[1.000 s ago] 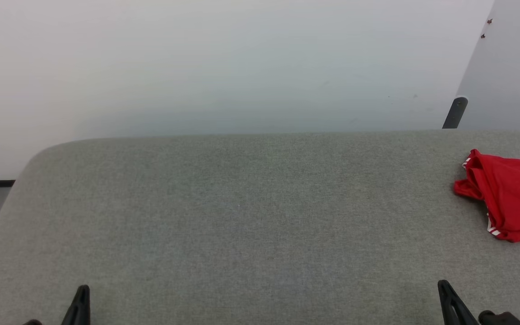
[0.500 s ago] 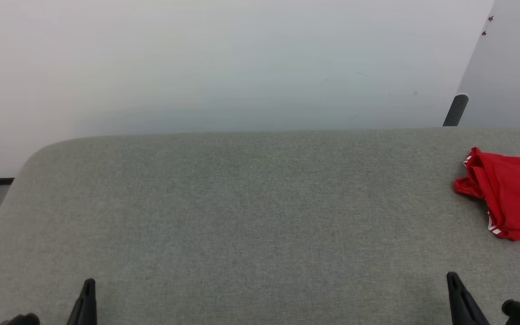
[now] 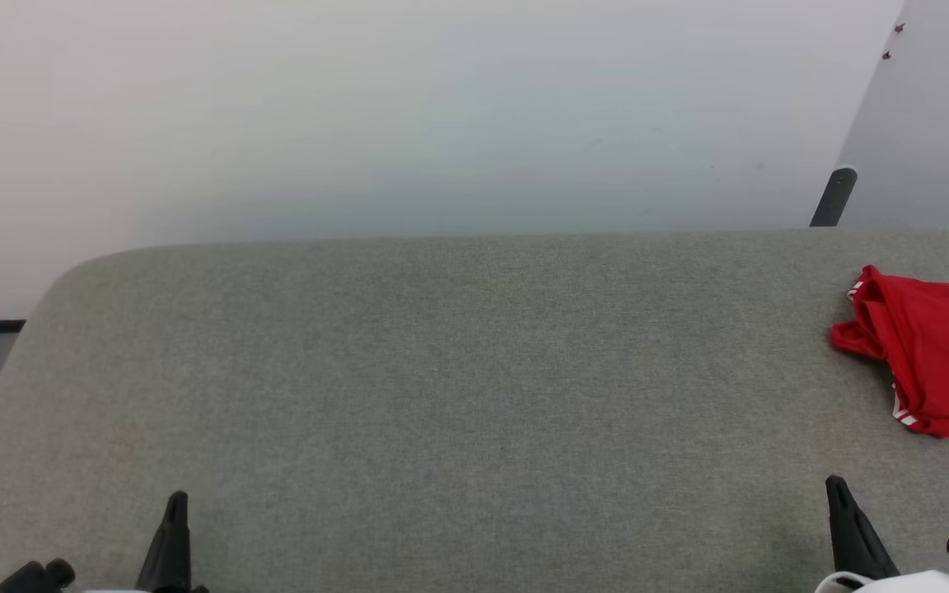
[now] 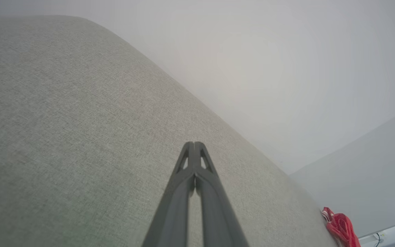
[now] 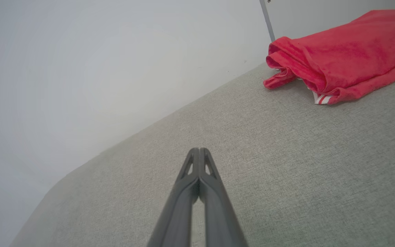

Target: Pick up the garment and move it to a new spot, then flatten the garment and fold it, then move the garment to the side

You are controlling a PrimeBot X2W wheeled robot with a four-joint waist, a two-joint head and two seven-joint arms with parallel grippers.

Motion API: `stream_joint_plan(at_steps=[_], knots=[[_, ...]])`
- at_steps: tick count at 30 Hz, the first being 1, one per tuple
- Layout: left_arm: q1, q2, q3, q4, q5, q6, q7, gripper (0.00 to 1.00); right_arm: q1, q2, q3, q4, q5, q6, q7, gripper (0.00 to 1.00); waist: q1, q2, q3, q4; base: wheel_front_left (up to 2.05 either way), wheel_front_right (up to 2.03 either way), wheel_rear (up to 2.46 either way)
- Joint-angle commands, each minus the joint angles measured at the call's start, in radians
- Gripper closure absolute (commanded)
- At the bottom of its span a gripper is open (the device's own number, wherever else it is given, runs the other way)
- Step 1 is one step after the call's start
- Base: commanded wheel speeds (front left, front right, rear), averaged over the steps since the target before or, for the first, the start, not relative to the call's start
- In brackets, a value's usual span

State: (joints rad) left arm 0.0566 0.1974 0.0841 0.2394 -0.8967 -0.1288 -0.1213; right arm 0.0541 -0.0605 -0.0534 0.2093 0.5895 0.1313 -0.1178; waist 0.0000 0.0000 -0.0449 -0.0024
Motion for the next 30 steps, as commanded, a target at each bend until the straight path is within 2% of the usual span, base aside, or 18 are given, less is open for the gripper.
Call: stream_joint_plan(at_steps=[1, 30], knots=[[-0.027, 0.006, 0.008, -0.011, -0.026, -0.001, 0.007, 1.0, -0.026, -0.002, -0.004, -0.009, 0.035, 0.0, 0.006, 1.0, 0.0, 0.0, 0.001, 0.0, 0.0, 0.0, 0.0], [-0.086, -0.057, 0.018, -0.005, -0.308, -0.002, 0.102, 1.0, -0.085, 0.003, -0.029, 0.009, 0.439, 0.0, 0.099, 1.0, 0.0, 0.0, 0.015, 0.001, 0.0, 0.0, 0.0]])
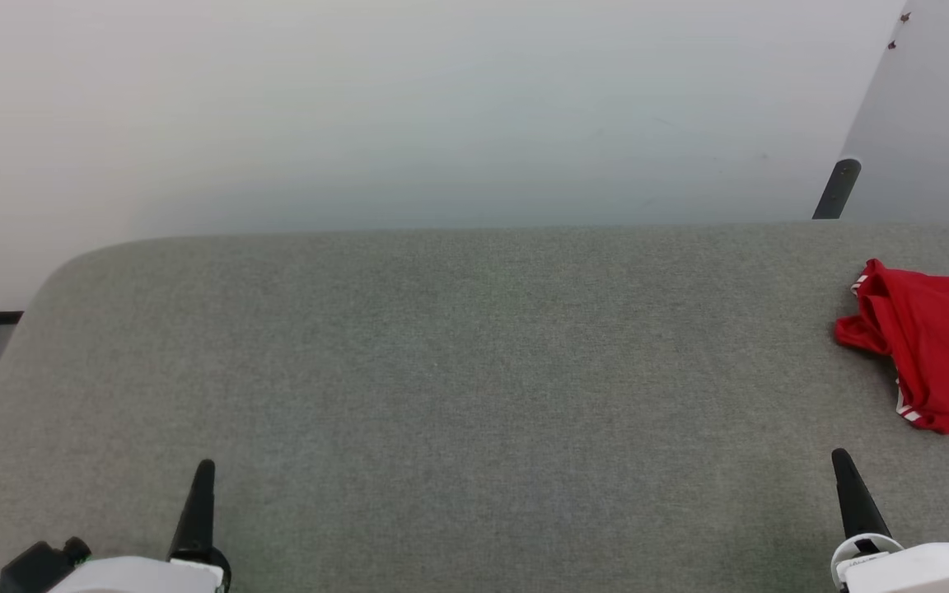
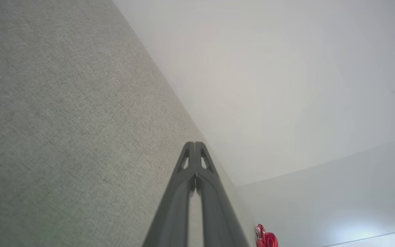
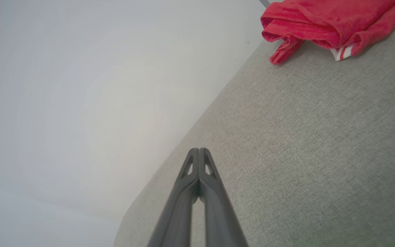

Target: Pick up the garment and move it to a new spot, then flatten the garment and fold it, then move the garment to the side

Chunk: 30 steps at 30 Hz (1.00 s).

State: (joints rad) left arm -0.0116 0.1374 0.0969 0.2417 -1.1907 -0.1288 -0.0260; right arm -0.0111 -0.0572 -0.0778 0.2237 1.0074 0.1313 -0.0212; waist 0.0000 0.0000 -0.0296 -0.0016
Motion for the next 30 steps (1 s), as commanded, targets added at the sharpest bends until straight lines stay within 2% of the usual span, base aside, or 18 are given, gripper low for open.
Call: stream_joint_plan(at_steps=[1, 30], knots=[[-0.02, 0.001, 0.005, -0.007, -0.022, -0.002, 0.008, 1.0, -0.022, 0.0, -0.005, -0.005, 0.033, -0.001, 0.006, 1.0, 0.0, 0.0, 0.001, 0.0, 0.0, 0.0, 0.0], [-0.064, -0.045, 0.013, -0.002, -0.23, -0.003, 0.078, 1.0, -0.065, 0.004, -0.023, 0.008, 0.329, -0.001, 0.074, 1.0, 0.0, 0.0, 0.015, 0.001, 0.0, 0.0, 0.0]])
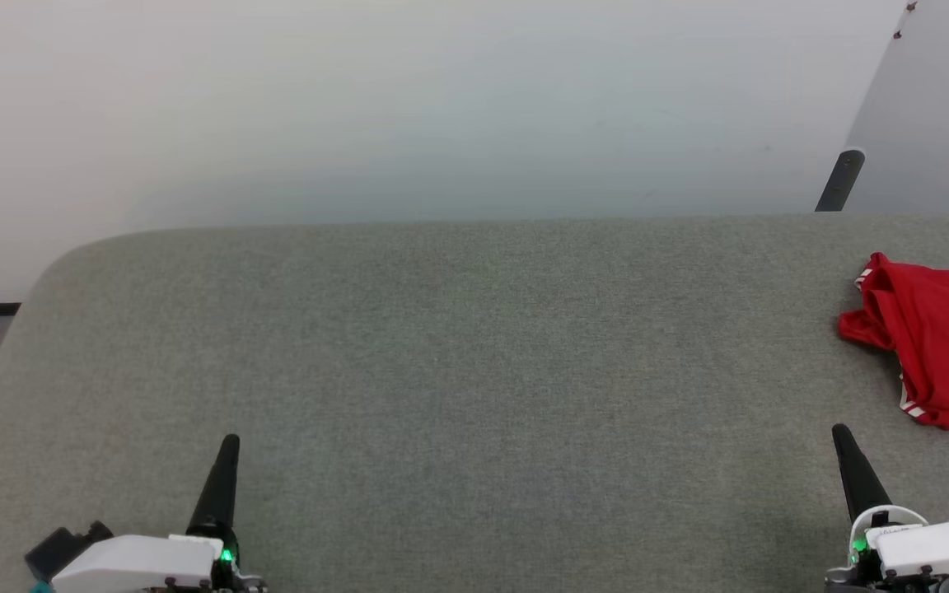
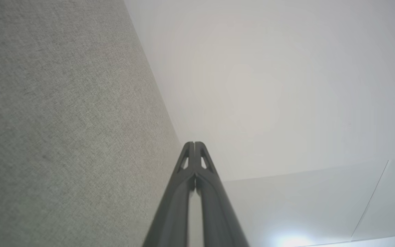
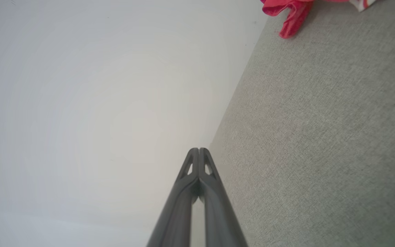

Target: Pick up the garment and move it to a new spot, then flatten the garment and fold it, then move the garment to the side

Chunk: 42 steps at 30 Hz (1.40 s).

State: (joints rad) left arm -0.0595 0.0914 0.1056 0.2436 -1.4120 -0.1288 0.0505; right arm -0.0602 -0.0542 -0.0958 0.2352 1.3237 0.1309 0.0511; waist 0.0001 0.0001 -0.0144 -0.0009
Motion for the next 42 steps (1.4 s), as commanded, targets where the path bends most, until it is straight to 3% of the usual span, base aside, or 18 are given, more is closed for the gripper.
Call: stream_joint_plan(at_steps=[1, 31, 42], knots=[[-0.017, -0.001, 0.004, -0.004, -0.014, -0.003, 0.003, 1.0, -0.017, 0.001, -0.006, -0.003, 0.024, 0.0, 0.004, 1.0, -0.0001, -0.0001, 0.0, 0.0, 0.0, 0.0, 0.0], [-0.051, -0.041, 0.01, 0.002, -0.191, -0.003, 0.063, 1.0, -0.053, 0.005, -0.019, 0.009, 0.273, 0.0, 0.062, 1.0, -0.0001, -0.0001, 0.016, 0.001, 0.0, 0.0, 0.0], [-0.055, -0.043, 0.01, 0.002, -0.202, -0.004, 0.067, 1.0, -0.051, 0.006, -0.019, 0.01, 0.29, 0.0, 0.066, 1.0, -0.0001, -0.0001, 0.018, 0.001, 0.0, 0.0, 0.0]])
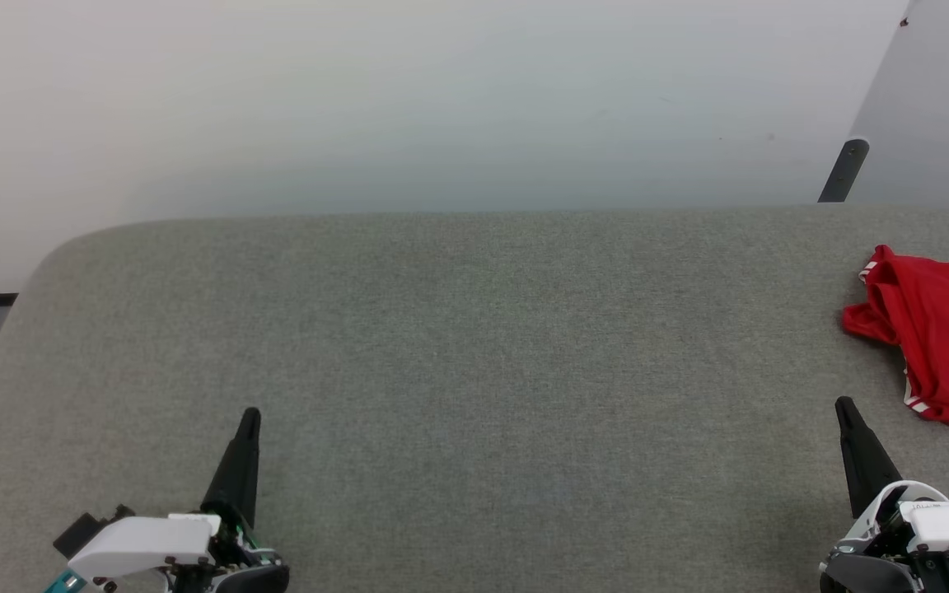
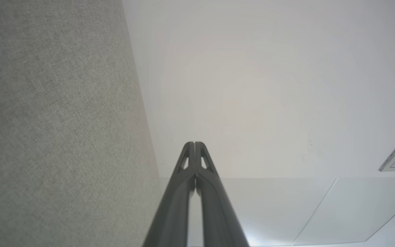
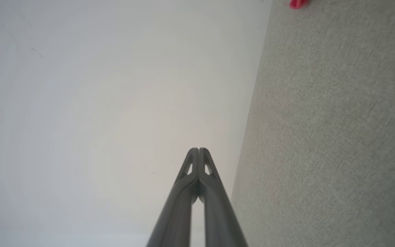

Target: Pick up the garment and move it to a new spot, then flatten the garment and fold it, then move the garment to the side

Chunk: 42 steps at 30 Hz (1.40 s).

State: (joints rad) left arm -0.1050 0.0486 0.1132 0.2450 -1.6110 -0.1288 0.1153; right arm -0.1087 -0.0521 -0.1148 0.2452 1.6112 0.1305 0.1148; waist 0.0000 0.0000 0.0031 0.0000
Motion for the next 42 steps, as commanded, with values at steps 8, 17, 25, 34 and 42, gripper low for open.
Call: stream_joint_plan(at_steps=[8, 17, 25, 34, 42], knots=[[-0.009, 0.0, 0.002, 0.001, -0.003, -0.004, 0.002, 1.0, -0.002, 0.004, 0.0, 0.0, 0.003, 0.0, 0.003, 1.0, 0.0, 0.0, 0.0, 0.0, 0.0, 0.0, 0.0], [-0.009, 0.0, 0.002, 0.001, -0.003, -0.004, 0.002, 1.0, -0.002, 0.004, 0.0, 0.0, 0.003, 0.0, 0.003, 1.0, 0.0, 0.0, 0.0, 0.0, 0.0, 0.0, 0.0], [-0.009, 0.0, 0.002, 0.001, -0.003, -0.004, 0.002, 1.0, -0.002, 0.004, 0.0, 0.0, 0.003, 0.0, 0.002, 1.0, 0.0, 0.0, 0.0, 0.0, 0.0, 0.0, 0.0], [-0.009, 0.0, 0.002, 0.001, -0.003, -0.004, 0.002, 1.0, -0.002, 0.004, 0.0, 0.0, 0.003, 0.0, 0.002, 1.0, 0.0, 0.0, 0.0, 0.0, 0.0, 0.0, 0.0], [-0.009, 0.0, 0.002, 0.001, -0.003, -0.004, 0.002, 1.0, -0.002, 0.004, 0.0, 0.0, 0.003, 0.0, 0.002, 1.0, 0.0, 0.0, 0.0, 0.0, 0.0, 0.0, 0.0]])
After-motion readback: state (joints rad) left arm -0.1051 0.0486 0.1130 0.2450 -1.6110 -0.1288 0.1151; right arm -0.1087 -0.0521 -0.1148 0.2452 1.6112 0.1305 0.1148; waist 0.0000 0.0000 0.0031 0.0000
